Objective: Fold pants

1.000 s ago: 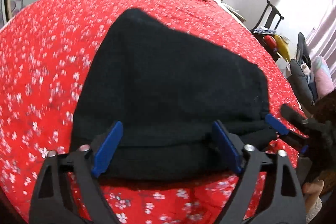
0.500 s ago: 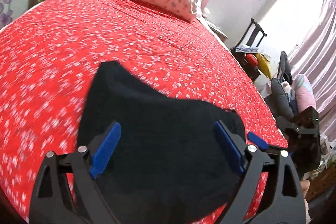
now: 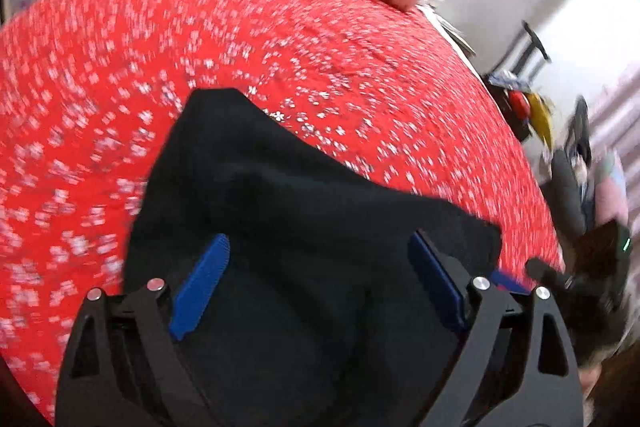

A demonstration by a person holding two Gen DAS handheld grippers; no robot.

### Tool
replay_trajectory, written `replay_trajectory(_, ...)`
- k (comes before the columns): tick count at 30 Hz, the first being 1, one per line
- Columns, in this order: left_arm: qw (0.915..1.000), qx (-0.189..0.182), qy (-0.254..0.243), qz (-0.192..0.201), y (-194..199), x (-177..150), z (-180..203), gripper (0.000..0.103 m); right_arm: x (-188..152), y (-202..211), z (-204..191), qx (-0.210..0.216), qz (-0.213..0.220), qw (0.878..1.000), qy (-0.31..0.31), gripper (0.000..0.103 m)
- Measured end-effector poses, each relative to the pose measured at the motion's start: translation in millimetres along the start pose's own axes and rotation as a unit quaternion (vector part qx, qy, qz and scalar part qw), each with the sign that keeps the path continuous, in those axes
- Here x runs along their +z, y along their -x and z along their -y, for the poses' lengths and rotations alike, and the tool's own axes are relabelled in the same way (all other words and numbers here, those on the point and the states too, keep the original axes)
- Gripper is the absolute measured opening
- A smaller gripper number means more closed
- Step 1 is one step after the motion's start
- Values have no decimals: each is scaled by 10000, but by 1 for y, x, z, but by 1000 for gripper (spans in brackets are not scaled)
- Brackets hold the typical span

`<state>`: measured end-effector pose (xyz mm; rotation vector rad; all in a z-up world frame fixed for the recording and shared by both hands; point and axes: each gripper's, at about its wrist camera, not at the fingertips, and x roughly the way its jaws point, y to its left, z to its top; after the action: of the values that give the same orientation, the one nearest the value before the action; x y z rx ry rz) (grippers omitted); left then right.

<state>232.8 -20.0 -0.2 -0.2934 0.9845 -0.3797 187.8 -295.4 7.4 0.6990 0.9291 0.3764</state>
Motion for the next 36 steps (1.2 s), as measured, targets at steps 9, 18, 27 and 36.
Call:
replay_trajectory(9, 9938, -218, -1010, 413, 70, -72, 5, 94, -58, 24, -31, 432, -506, 9939, 884, 96)
replay_trajectory(18, 9981, -201, -565, -105, 25, -91, -10, 100, -70, 13, -5, 654, -570, 9955, 372, 96)
replay_trajectory(27, 9936, 170, -1093, 225, 54, -103, 10, 100, -12, 34, 20, 23, -159, 9999, -6, 86)
replay_trajectory(36, 9871, 678, -1405, 359, 58, -119, 18, 100, -14, 15, 48, -511, -206, 9982, -227, 76)
